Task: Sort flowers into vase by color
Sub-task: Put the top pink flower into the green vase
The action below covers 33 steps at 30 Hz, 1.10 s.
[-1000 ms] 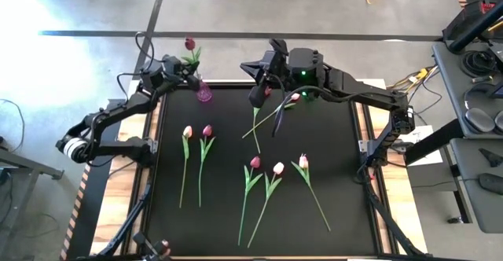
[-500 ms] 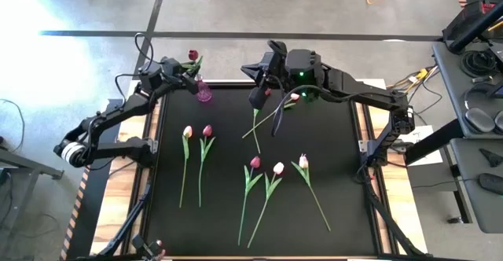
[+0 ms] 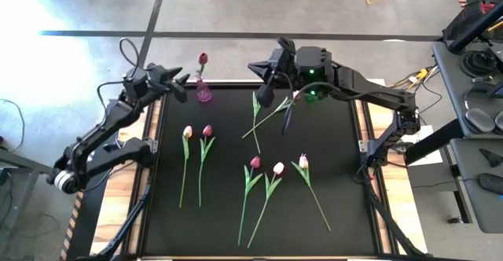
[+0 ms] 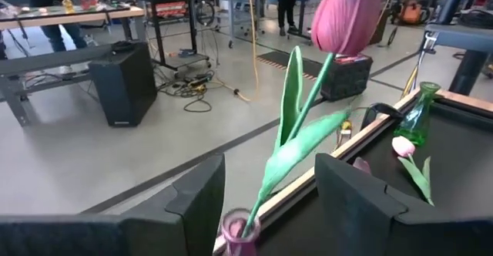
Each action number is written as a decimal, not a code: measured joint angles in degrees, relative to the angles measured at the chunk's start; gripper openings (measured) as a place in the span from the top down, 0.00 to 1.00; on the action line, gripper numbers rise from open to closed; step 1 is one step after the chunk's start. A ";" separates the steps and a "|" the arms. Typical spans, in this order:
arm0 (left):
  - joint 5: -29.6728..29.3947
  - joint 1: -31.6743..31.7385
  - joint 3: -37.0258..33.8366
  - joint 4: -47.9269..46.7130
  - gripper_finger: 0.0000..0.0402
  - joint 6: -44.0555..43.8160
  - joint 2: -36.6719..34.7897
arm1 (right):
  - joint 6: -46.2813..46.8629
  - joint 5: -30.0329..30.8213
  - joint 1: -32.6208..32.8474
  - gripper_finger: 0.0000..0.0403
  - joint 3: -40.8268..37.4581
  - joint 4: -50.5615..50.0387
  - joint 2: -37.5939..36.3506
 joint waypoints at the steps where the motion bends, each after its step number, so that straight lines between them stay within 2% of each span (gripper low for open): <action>1: 0.02 0.00 0.00 -1.72 0.53 -0.55 -1.71 | 0.80 0.94 0.00 0.97 0.00 -1.39 -0.32; 5: 0.64 -0.09 0.00 -10.16 0.53 -3.42 -9.08 | 9.36 4.02 -0.02 0.97 0.00 -10.67 -1.18; 9: 1.56 -0.09 0.00 -18.96 0.53 -6.96 -16.25 | 27.32 8.12 -0.01 0.97 -1.33 -23.60 -1.18; 14: 2.30 -0.09 0.00 -25.27 0.53 -11.03 -24.07 | 47.27 10.59 -0.78 0.98 -9.69 -32.62 -1.18; 17: 7.21 -0.09 -0.23 -26.11 0.53 -11.31 -27.52 | 54.23 9.20 -2.49 0.98 -16.66 -31.31 -1.18; 20: 15.66 -0.10 -0.81 -26.04 0.54 -12.27 -29.74 | 57.57 5.05 -4.79 0.98 -23.80 -26.51 -1.18; 25: 25.26 -0.09 -3.34 -26.02 0.63 -18.28 -32.45 | 61.53 -0.23 -9.11 0.98 -34.21 -15.18 -1.18; 33: 26.38 -0.09 -7.29 -24.50 0.91 -20.07 -38.97 | 67.74 -2.02 -16.69 0.96 -44.20 -7.06 -0.17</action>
